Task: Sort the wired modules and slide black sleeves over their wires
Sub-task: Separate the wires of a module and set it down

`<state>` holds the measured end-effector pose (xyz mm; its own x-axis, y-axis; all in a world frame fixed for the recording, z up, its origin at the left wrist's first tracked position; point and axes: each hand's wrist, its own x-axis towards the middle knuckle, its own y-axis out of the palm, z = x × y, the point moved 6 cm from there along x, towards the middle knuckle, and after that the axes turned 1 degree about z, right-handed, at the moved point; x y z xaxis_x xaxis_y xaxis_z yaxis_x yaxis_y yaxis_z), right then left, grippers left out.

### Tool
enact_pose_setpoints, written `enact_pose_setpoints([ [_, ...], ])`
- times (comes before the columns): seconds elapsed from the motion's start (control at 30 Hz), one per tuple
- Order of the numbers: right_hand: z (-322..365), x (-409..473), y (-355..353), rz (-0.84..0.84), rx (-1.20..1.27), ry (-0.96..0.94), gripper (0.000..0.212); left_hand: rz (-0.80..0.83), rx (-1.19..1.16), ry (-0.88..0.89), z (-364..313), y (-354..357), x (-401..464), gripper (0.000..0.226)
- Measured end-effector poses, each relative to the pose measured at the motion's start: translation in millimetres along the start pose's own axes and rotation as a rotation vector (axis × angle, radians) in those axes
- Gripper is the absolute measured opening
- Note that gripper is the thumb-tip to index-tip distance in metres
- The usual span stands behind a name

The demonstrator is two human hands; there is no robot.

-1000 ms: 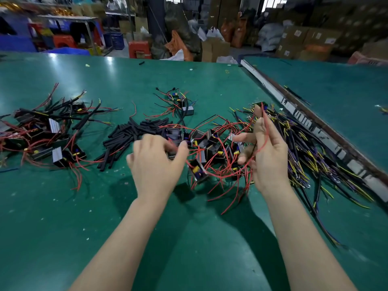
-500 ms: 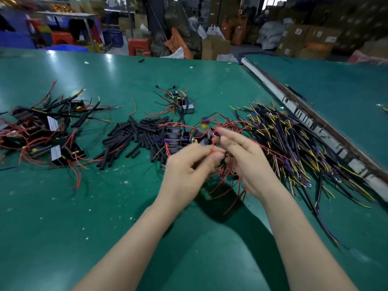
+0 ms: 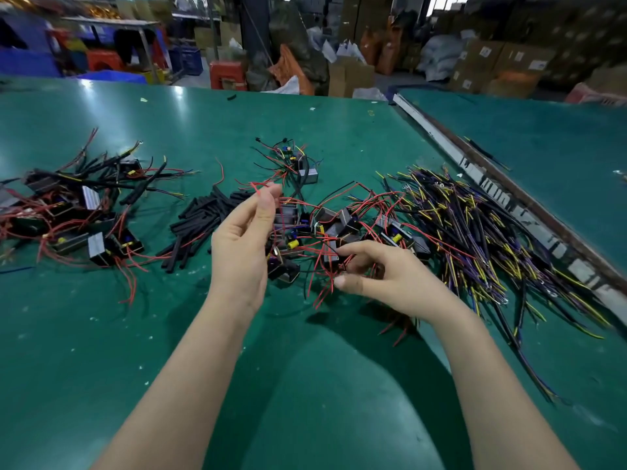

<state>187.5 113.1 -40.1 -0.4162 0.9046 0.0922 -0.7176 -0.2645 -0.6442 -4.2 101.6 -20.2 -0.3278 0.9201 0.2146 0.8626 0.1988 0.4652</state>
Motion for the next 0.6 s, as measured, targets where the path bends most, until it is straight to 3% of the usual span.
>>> enact_pose_setpoints([
  [0.1, -0.1, 1.1, 5.8, 0.038, -0.013, -0.011, 0.03, 0.021, -0.131, -0.063, 4.6, 1.9, 1.5, 0.017],
  [0.2, 9.7, 1.8, -1.0, -0.076, 0.062, -0.075, 0.013, 0.052, -0.261, -0.094, 2.4, 1.6, 2.8, 0.016],
  [0.37, 27.3, -6.9, -28.2, -0.367, 0.512, -0.239, 0.012, 0.143, -0.509, -0.127, -7.6, 2.2, 4.6, 0.016],
  [0.6, 40.4, -4.9, -4.5, -0.379, 0.672, -0.261, 0.016, 0.063, -0.509, -0.2, 2.9, 4.6, 2.0, 0.012],
])
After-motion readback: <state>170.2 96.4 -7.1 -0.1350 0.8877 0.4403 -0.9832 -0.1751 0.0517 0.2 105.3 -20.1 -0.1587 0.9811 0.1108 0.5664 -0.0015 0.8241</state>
